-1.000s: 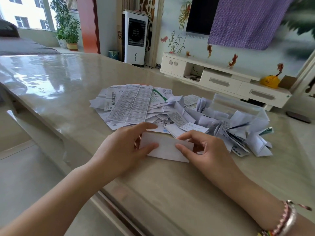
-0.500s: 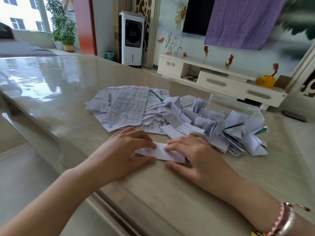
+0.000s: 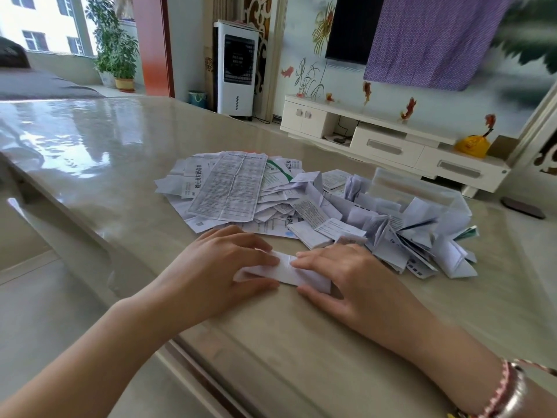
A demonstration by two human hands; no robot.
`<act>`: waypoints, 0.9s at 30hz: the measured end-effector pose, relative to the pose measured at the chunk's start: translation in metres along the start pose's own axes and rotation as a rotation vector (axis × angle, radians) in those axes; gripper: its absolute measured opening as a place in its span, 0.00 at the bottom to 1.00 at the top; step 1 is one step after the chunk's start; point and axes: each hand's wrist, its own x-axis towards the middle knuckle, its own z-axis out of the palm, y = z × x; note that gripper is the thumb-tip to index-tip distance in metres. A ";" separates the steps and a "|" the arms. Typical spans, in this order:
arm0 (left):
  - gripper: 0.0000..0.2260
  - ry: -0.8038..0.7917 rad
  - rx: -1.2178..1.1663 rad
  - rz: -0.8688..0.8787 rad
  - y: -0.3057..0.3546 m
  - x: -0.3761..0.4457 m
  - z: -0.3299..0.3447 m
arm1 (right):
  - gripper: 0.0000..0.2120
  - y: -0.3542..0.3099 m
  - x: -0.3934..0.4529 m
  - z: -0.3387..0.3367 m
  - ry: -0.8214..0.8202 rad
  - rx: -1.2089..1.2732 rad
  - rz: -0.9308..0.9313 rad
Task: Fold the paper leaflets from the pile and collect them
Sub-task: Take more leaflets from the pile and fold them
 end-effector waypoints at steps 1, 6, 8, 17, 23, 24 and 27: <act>0.20 0.008 0.000 0.002 0.000 0.001 0.000 | 0.16 0.000 0.001 0.000 0.005 -0.006 -0.005; 0.18 0.057 0.021 0.028 0.000 0.000 0.001 | 0.14 -0.005 0.005 -0.003 0.063 -0.014 -0.020; 0.15 0.105 0.010 0.036 0.000 0.001 0.001 | 0.13 -0.007 0.006 -0.003 0.086 -0.009 -0.018; 0.09 0.306 -0.164 -0.097 0.008 0.005 -0.005 | 0.09 -0.008 0.005 -0.003 0.142 0.170 0.100; 0.24 0.320 -0.638 -0.393 0.032 0.007 0.001 | 0.04 -0.010 0.007 -0.003 0.206 0.604 0.290; 0.24 0.292 -0.717 -0.404 0.036 0.007 0.003 | 0.05 -0.011 0.008 -0.004 0.202 0.647 0.290; 0.17 0.144 -0.878 -0.344 0.044 0.007 0.002 | 0.05 -0.014 0.010 -0.007 0.187 0.760 0.272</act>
